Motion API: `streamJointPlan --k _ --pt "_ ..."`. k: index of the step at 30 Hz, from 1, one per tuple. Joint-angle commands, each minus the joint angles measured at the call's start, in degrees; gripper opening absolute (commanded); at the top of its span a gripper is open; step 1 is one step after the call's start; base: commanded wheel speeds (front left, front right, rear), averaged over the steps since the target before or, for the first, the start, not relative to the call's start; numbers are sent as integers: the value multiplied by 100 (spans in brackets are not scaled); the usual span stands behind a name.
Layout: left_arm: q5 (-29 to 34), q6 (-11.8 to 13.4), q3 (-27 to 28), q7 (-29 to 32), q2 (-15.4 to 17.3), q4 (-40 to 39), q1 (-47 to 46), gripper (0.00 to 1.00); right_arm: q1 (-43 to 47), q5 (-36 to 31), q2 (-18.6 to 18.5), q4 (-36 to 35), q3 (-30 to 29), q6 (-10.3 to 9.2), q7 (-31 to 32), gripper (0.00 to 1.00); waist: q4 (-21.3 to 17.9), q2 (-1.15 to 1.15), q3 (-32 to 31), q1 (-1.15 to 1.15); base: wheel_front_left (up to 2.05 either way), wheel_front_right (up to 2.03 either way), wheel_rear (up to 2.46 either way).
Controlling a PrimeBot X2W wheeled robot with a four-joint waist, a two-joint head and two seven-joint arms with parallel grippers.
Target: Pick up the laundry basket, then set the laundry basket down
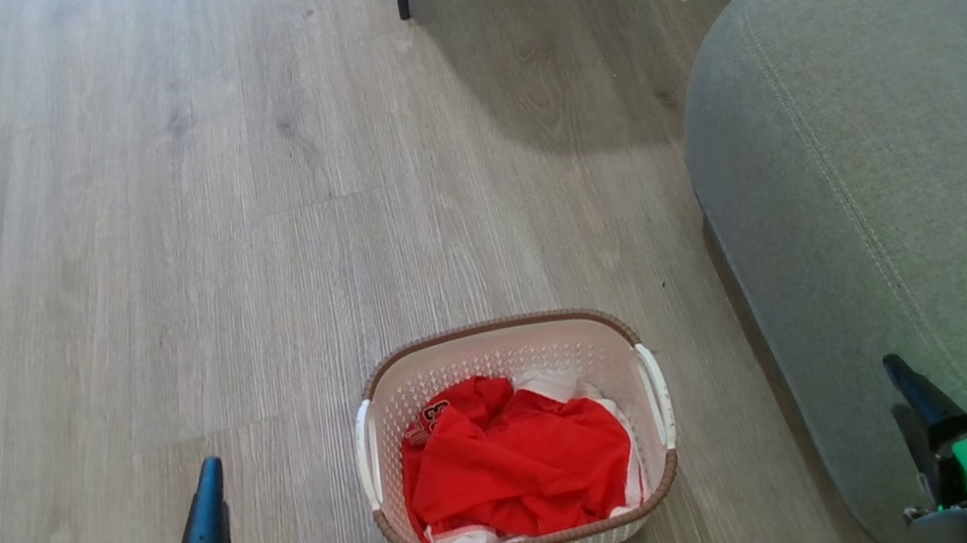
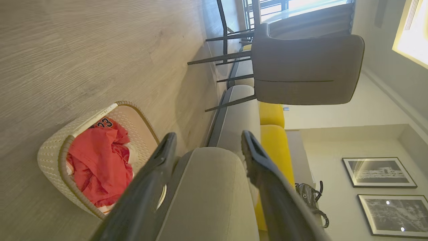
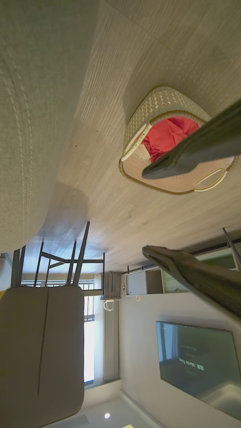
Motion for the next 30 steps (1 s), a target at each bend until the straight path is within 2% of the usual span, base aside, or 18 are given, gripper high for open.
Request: streamJointPlan --k 1,17,30 --pt "211 34 -3 -82 52 -263 -281 100 -232 -171 -42 -241 66 -2 -66 100 1 0 -2 0 0 0 0" --pt "1898 208 -281 -350 58 -527 -269 100 -209 -1784 -55 -625 334 -3 -335 100 6 0 -24 0 0 0 0" --pt "3023 406 -437 -551 130 -689 -177 100 -182 -2661 -64 -767 519 -4 -535 100 6 0 -37 0 0 0 0"
